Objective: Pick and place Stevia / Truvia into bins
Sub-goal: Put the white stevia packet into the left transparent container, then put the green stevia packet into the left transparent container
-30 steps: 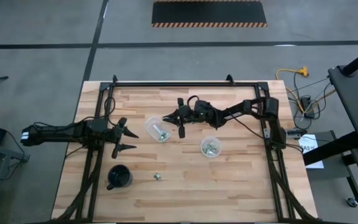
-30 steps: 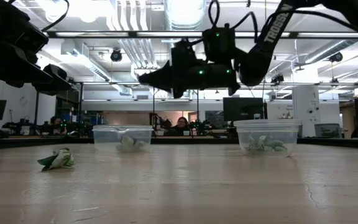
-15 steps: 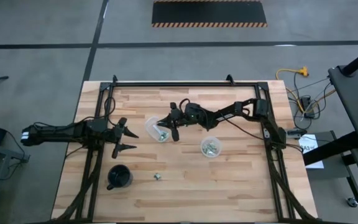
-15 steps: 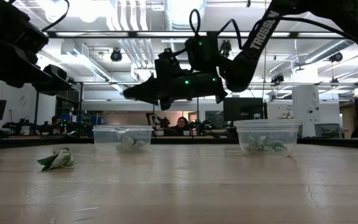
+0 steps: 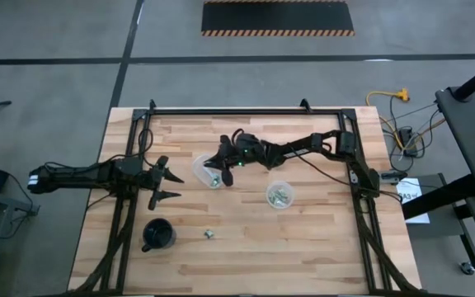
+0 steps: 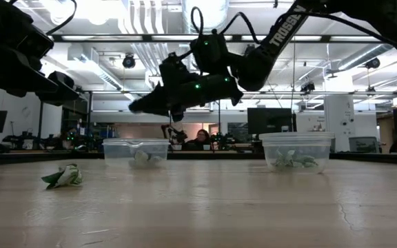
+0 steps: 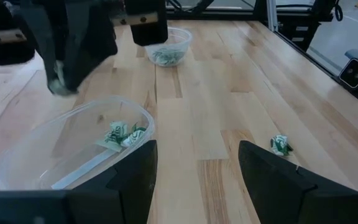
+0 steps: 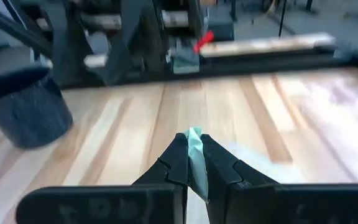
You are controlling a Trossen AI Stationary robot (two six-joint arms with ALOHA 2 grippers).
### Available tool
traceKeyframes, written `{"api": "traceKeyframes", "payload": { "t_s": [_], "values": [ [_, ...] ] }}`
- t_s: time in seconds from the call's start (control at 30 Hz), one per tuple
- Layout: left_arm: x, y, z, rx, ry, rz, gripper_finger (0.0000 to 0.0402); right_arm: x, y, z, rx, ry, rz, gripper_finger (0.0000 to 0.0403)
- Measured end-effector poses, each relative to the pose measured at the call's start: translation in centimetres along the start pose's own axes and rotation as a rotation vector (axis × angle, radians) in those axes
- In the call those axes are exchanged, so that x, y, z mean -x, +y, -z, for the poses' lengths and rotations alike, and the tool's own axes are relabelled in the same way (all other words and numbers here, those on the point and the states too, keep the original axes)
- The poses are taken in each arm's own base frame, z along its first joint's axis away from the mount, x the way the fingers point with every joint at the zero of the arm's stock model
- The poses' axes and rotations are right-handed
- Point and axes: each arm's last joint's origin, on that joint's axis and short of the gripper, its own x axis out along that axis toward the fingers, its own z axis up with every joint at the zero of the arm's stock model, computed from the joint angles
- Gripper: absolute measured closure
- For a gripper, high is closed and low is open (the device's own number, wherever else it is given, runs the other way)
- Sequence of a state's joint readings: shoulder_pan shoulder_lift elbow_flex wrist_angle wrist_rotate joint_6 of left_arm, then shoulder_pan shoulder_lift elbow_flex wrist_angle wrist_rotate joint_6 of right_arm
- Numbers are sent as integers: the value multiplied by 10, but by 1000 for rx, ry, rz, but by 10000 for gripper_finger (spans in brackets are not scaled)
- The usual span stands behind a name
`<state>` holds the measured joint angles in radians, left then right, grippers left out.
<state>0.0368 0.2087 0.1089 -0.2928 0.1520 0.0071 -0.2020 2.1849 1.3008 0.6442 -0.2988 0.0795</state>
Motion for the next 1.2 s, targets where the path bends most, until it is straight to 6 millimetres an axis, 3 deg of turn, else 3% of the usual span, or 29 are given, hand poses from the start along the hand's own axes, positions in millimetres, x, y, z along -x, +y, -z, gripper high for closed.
{"api": "traceKeyframes", "payload": {
  "t_s": [0.43,0.97,1.2],
  "values": [
    [0,0,0,0,1,1,193,-2,-1,1,-19,64,19,377],
    [0,0,0,0,0,0,193,-2,0,2,-114,70,20,202],
    [0,0,0,0,0,0,193,-2,0,2,-122,69,19,153]
  ]
}}
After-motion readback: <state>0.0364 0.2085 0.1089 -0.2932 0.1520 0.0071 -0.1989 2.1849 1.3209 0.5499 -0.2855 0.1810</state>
